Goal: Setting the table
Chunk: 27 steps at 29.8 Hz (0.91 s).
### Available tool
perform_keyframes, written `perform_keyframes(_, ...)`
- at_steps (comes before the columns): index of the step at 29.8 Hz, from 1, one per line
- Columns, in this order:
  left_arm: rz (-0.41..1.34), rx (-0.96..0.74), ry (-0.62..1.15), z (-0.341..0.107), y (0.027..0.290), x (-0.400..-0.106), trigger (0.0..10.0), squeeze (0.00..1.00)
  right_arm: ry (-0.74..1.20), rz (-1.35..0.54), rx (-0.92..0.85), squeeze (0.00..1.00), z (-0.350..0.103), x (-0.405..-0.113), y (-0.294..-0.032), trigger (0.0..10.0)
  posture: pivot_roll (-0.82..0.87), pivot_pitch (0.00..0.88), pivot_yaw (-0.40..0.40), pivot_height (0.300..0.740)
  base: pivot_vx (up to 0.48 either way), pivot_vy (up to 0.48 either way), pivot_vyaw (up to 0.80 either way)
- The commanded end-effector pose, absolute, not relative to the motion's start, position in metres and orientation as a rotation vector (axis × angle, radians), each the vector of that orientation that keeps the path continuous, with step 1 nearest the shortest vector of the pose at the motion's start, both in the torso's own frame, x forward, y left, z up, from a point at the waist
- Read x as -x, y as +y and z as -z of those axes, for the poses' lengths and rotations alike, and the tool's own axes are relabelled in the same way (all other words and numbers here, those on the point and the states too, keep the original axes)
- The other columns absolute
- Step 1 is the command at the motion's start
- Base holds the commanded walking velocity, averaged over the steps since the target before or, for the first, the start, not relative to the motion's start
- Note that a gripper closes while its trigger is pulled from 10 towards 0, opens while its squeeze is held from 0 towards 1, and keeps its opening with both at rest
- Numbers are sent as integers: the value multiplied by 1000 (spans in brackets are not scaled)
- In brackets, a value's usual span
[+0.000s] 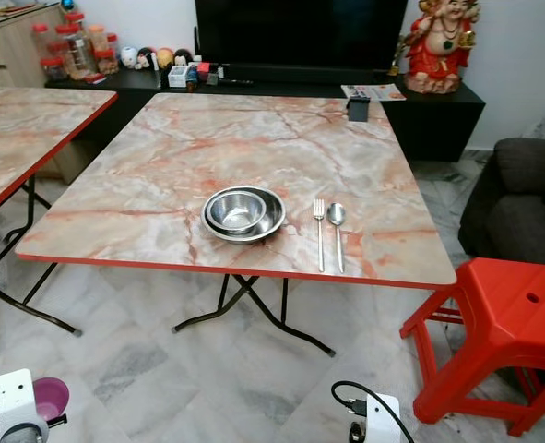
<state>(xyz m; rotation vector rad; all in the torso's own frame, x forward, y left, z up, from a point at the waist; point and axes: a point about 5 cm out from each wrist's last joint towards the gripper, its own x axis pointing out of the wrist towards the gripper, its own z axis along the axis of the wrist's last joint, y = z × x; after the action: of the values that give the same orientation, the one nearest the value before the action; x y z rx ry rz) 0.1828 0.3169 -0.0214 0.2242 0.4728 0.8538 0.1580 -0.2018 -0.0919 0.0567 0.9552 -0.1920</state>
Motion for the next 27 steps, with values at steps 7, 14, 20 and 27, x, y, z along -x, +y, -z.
perform_keyframes(7,-1041,-394,-119,-97,352,-243,10000,0,938,179,-36,0,88,-166,-205,10000,48,0,-40,728,0,0,0)
perform_keyframes(14,-777,-253,-336,-153,324,-294,10000,0,922,200,-53,0,87,-168,-206,10000,39,0,-47,728,0,0,0)
perform_keyframes(20,-490,5,-334,-185,294,-333,10000,0,919,206,-59,0,86,-169,-206,10000,47,0,-45,728,0,0,0)
perform_keyframes(27,-250,248,-236,-203,269,-362,10000,0,914,226,-79,0,86,-171,-203,10000,28,0,-12,728,0,0,0)
